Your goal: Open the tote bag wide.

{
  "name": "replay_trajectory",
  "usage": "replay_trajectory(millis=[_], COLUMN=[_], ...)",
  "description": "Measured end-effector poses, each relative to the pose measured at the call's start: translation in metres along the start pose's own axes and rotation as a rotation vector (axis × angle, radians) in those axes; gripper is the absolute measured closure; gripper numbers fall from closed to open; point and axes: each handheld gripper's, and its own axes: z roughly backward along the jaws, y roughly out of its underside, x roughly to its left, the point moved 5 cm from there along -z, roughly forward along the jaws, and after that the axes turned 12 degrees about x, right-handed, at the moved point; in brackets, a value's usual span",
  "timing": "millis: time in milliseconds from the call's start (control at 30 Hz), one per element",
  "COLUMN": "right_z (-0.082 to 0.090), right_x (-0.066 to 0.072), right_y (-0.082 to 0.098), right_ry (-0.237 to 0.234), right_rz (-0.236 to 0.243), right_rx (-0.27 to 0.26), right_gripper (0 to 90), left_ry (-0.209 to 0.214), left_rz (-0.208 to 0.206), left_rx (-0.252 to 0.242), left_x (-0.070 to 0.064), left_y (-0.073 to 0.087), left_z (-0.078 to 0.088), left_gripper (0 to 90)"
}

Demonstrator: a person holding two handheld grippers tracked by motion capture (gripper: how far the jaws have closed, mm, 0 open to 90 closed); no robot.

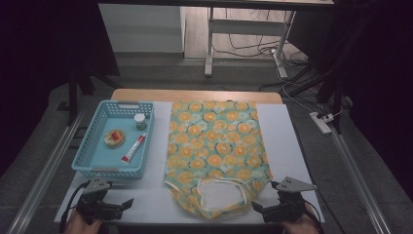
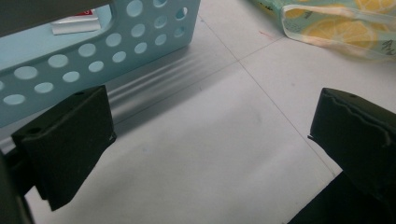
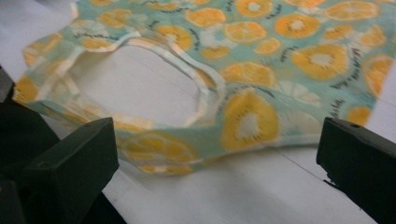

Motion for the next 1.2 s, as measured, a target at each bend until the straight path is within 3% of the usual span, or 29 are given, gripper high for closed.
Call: replay_trajectory(millis=[267,533,633,700,833,867,900,933,1000,1033,1067,1200], right_z=[-0.011,-0.03,-0.033,-0.039,-0.041,-0.041,-0.04,-0.039,-0.039,-0.04,-0.04,-0.035], right_x=[0.026,0.054,0.061,0.068,0.072,0.072,0.072,0.072,0.072,0.07,0.07,0.07], right_y=[-0.013,-0.021,-0.022,-0.022,-0.021,-0.021,-0.021,-0.021,-0.021,-0.02,-0.02,-0.026], right_ry=[-0.101,-0.161,-0.186,-0.214,-0.24,-0.24,-0.264,-0.282,-0.29,-0.28,-0.277,-0.295], right_rz=[0.093,0.203,0.23,0.264,0.287,0.287,0.281,0.282,0.287,0.297,0.307,0.301], right_rx=[0.042,0.125,0.14,0.172,0.205,0.205,0.211,0.216,0.218,0.236,0.242,0.22], right_gripper=[0.0,0.0,4.6,15.7,38.4,38.4,52.5,60.9,66.2,80.6,86.7,90.0], left_ry=[-0.002,0.004,0.005,0.004,0.001,0.0,-0.002,-0.002,-0.003,-0.003,-0.002,-0.004], left_rz=[-0.001,0.0,0.003,0.001,-0.005,-0.006,-0.007,-0.009,-0.009,-0.009,-0.009,-0.009], left_rx=[0.001,0.0,-0.001,-0.001,0.0,0.0,-0.001,0.0,0.001,0.001,0.002,0.004], left_x=[0.0,0.0,0.001,0.0,0.0,-0.001,-0.001,-0.001,-0.001,-0.001,-0.001,-0.001], left_y=[0.0,0.0,0.0,0.0,0.0,0.0,0.0,0.0,0.0,0.0,0.0,0.0], left_z=[0.0,0.0,0.0,0.0,0.0,0.0,0.0,0.0,0.0,0.0,0.0,-0.001], left_gripper=[0.0,0.0,0.0,0.0,0.0,0.0,0.0,0.0,0.0,0.0,0.0,0.0])
